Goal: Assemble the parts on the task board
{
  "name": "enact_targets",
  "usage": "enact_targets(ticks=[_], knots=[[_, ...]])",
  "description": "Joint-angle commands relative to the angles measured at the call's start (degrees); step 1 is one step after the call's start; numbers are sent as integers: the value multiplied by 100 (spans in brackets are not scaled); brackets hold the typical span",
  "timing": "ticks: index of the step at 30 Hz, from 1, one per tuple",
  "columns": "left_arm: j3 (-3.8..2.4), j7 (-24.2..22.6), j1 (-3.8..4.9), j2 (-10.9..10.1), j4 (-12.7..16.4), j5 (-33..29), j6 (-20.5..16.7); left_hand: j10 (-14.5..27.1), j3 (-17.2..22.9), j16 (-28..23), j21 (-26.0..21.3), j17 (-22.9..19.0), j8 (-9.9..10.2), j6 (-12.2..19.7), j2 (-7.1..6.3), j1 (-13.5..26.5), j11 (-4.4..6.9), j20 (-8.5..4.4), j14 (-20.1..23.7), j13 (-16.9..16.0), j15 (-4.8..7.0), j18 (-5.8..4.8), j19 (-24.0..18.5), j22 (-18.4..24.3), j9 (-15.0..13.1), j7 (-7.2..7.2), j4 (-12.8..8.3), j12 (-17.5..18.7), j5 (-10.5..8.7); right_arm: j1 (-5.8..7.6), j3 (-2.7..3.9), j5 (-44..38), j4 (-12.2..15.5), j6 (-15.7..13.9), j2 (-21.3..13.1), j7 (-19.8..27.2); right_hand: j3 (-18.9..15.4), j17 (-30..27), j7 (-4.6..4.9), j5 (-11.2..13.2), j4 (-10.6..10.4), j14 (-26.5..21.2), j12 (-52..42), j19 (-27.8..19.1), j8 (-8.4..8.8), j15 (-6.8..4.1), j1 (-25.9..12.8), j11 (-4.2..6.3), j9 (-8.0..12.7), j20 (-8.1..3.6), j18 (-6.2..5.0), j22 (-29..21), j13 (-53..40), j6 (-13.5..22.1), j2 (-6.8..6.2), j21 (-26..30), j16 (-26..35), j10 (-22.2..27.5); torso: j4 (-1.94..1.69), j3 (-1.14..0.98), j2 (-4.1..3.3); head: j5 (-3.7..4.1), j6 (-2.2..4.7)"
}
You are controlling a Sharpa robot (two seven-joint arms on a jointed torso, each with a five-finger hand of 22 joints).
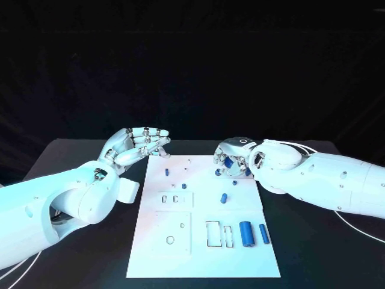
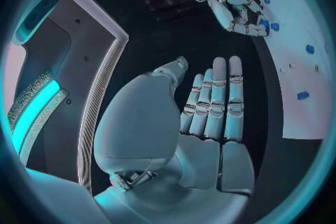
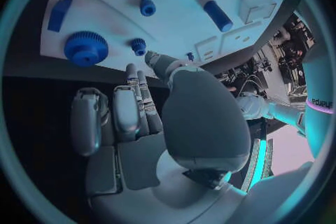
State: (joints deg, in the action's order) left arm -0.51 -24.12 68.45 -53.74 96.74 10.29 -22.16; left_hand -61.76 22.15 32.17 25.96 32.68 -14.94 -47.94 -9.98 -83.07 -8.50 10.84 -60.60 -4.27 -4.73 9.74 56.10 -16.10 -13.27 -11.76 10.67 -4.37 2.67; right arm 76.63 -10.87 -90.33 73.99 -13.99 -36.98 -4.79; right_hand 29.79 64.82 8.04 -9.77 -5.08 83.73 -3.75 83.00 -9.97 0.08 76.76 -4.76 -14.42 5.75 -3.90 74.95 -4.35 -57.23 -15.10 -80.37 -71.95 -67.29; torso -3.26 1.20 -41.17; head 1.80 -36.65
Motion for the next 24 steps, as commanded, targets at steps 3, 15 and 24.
enact_targets(ticks=[3, 15, 24], knots=[[-6, 0, 40, 9, -28, 34, 143, 4, 28, 32, 35, 16, 36, -8, -33, 29, -1, -14, 46, -2, -14, 36, -49, -14, -8, 0, 14, 38, 13, -12, 3, -311, 24, 257, 11, -301, -54, -56, -5, -17, -8, 244, 0, 74, -9, -6, -14, -8, -23, 12, 116, 202, -1, 64, -33, -88, -14, 89, -6, -7, -45, 9, 3], [-6, 13, 59, -3, -47, 33, 161, 16, 26, 47, 55, 31, 44, 0, -28, 39, -8, -12, 68, 0, -19, 34, -71, -31, -8, -11, 23, 44, 13, -43, 3, -377, 39, 257, 65, -367, -60, -102, -9, -40, -21, 225, -25, 88, -51, 1, 5, -15, -77, 23, 121, 249, -19, 29, 44, -124, -34, 140, -22, -2, -72, 0, -4], [-6, 31, 67, -8, -41, 23, 183, 23, 25, 59, 69, 41, 49, 4, -21, 48, -13, -11, 78, 0, -23, 33, -84, -43, -9, -17, 31, 47, 13, -58, 3, -317, -27, 248, 114, -333, -61, -132, 4, -27, -108, 210, -57, 78, -72, 0, -77, -12, -117, 26, 117, 251, -48, 28, 124, -123, -55, 100, -9, -1, -84, -22, -12]])
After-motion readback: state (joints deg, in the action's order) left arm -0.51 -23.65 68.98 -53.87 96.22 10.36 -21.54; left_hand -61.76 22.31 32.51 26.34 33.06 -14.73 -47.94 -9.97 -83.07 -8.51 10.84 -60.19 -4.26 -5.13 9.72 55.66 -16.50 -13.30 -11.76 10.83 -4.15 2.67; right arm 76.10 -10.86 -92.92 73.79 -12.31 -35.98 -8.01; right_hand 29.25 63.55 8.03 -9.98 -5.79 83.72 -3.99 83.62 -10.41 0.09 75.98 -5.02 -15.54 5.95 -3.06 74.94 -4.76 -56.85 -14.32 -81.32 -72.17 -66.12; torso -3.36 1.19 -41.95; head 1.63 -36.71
